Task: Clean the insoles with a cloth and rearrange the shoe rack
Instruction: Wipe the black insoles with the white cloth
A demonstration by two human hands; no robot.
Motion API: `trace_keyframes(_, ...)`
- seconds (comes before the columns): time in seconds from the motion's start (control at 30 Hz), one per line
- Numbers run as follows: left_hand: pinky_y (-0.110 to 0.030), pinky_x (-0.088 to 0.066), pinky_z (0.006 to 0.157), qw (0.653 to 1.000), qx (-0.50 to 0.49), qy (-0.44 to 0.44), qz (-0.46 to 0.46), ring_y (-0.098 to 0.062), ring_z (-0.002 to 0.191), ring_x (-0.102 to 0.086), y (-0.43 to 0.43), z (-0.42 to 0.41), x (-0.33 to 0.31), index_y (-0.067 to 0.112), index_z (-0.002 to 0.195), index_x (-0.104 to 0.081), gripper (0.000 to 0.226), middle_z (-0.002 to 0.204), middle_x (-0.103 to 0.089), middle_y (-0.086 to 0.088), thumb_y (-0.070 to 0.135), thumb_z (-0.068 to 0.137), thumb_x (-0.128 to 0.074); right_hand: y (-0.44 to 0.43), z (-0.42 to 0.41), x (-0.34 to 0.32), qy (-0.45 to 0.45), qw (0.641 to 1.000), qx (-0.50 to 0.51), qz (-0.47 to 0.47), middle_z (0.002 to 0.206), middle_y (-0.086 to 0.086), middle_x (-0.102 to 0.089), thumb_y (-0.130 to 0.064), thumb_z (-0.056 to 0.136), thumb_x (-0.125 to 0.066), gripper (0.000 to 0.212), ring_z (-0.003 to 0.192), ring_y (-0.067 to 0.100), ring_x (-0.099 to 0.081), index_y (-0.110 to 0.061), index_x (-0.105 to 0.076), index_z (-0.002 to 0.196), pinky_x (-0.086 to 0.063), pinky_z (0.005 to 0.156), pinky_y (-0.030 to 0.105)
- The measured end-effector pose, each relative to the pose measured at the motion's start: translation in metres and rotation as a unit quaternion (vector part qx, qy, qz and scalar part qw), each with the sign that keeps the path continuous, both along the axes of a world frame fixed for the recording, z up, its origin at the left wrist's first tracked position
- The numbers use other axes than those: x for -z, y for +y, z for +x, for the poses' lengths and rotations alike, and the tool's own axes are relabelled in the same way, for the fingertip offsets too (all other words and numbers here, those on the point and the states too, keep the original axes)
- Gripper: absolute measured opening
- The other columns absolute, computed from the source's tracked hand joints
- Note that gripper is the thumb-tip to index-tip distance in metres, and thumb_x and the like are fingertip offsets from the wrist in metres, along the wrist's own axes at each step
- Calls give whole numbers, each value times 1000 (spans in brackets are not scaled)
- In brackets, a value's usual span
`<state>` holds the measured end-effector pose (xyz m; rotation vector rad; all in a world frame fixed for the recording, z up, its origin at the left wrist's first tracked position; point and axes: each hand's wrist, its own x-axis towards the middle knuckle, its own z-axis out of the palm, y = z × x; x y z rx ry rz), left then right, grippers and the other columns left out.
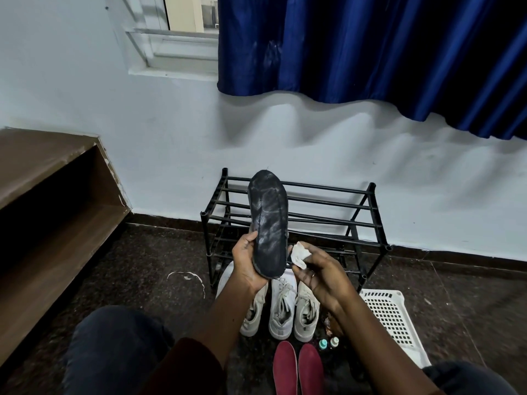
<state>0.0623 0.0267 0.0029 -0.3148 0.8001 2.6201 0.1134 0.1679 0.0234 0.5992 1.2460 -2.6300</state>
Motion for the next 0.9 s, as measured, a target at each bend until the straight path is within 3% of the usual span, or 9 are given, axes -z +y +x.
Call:
trace_keyframes(0.17, -40, -53, 75, 1000, -13, 25, -1, -33, 81, -61, -4, -2, -4, 6, 109, -59, 39, 90, -63, -17, 22, 76, -44, 3, -2, 4, -7, 995, 3, -103, 101, 17, -63, 4, 85, -38, 31, 86, 25, -59, 2, -60, 108, -58, 66, 31)
trace_keyframes(0.27, -43, -54, 76, 999, -1, 35, 40, -38, 91, -61, -4, -2, -5, 0, 126, -49, 65, 106, -58, -24, 21, 65, -50, 0, -2, 3, 3, 1000, -4, -31, 93, 13, -66, 6, 87, -47, 22, 84, 24, -60, -1, -60, 104, -58, 62, 29)
trace_keyframes(0.4, -46, -51, 84, 996, 14, 29, 79, -36, 93, -62, 0, 2, -6, -2, 115, -56, 52, 106, -61, -24, 23, 72, -40, -3, -3, 0, 1, 999, 20, 34, 67, 5, -68, 7, 88, -50, 15, 75, 21, -60, -4, -56, 80, -57, 64, 30)
trace_keyframes(0.47, -49, -46, 91, 997, 6, 18, 76, -37, 94, -62, 2, 2, -6, -3, 116, -57, 53, 106, -62, -25, 23, 73, -40, -3, -6, 1, 8, 997, 33, 72, 70, 7, -66, 5, 89, -50, 16, 74, 20, -60, -5, -55, 77, -56, 68, 32)
trace_keyframes(0.53, -47, -51, 86, 998, -5, 19, 63, -38, 89, -65, 4, 2, -9, -5, 122, -52, 57, 104, -62, -27, 21, 73, -40, -4, -7, 2, 36, 986, 40, 159, 75, 9, -63, 2, 89, -51, 16, 74, 20, -58, -7, -57, 77, -51, 68, 32)
trace_keyframes(0.6, -44, -55, 78, 997, -24, 23, 64, -39, 85, -65, 5, 0, -12, -5, 125, -51, 59, 103, -61, -29, 18, 71, -40, -5, -7, 3, 86, 947, 60, 305, 75, 8, -61, 0, 89, -52, 15, 72, 20, -54, -9, -59, 79, -44, 65, 29)
trace_keyframes(0.7, -41, -54, 79, 997, -25, 32, 63, -39, 88, -63, 6, -1, -14, -7, 121, -52, 59, 103, -60, -29, 16, 69, -40, -7, -3, 0, 164, 840, 86, 510, 74, 12, -59, -8, 93, -48, 11, 64, 17, -48, -8, -58, 87, -36, 60, 28)
trace_keyframes(0.8, -40, -55, 77, 999, -18, 30, 38, -39, 89, -63, 6, 0, -17, -7, 126, -48, 63, 106, -58, -28, 19, 69, -40, -15, -1, -11, 216, 765, 139, 590, 72, -1, -59, -11, 93, -53, 8, 60, 6, -50, -12, -60, 96, -34, 54, 14)
trace_keyframes(0.9, -35, -53, 74, 999, -25, 12, 21, -32, 80, -62, 7, -4, -9, 3, 122, -49, 56, 94, -60, -19, 23, 70, -43, -24, -3, -19, 231, 735, 145, 620, 80, 1, -62, -13, 92, -56, 14, 69, 16, -57, -7, -62, 103, -37, 60, 21)
